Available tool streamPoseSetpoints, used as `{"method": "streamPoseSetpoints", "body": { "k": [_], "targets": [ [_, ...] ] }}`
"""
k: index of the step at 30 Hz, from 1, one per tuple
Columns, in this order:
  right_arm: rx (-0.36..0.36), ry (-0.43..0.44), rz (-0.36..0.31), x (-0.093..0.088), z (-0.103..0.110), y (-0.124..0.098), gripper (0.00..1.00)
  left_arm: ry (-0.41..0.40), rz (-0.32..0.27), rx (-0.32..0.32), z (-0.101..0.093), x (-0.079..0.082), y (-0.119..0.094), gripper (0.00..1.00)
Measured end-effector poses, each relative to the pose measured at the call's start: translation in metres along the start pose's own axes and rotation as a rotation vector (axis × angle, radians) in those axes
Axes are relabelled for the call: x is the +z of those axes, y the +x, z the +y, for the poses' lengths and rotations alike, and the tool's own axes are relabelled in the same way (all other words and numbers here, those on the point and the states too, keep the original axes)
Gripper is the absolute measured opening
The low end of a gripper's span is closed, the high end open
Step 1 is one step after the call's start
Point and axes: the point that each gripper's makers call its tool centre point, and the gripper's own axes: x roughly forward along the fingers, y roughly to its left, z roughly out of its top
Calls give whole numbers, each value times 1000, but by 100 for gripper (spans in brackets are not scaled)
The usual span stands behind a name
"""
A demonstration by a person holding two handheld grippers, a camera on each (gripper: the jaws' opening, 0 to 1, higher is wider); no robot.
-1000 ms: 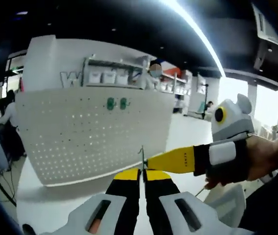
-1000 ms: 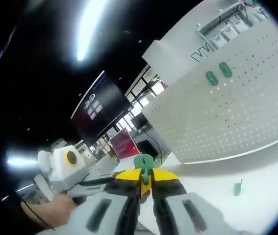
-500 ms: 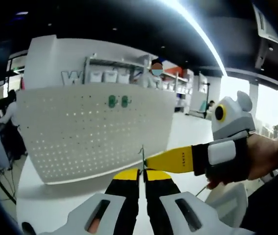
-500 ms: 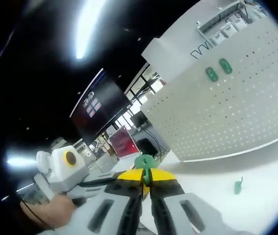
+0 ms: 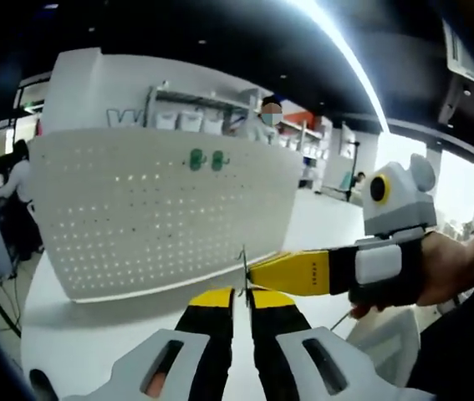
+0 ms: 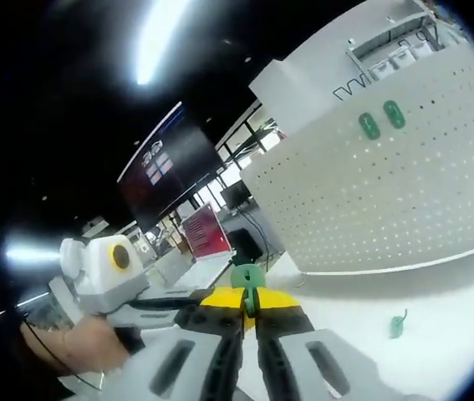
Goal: Insert the hook assembly into the mounting plate slot until the hook locks in place.
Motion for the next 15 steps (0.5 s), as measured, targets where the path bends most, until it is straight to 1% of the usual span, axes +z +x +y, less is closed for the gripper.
{"method": "streamPoseSetpoints", "body": {
  "k": [1,4,6,8,10,11,12,13,15],
  "targets": [
    [0,-3,1,0,0,0,1,-11,4,-4,1,-1,0,17],
    [-1,-56,15,-2,-2,0,1,-23,14,-11,1,-6,-1,26],
    [0,-43,16,-3,-3,0,1,-37,16,-17,1,-8,-2,32],
    [-2,-44,18,-3,-4,0,1,-59,24,-15,2,-11,-3,43],
    [-5,-57,22,-3,-5,-1,1,-65,27,9,5,-14,-3,57],
    [-9,-70,23,-3,-5,-1,1,-73,31,13,6,-15,-3,60],
    [-15,-98,28,-3,-6,-1,1,-77,29,16,7,-17,-4,62],
    [-27,-149,42,-4,-9,-1,1,-80,25,15,7,-17,-4,61],
    [-23,-145,43,-5,-7,0,1,-102,17,6,6,-17,-5,63]
  ]
}}
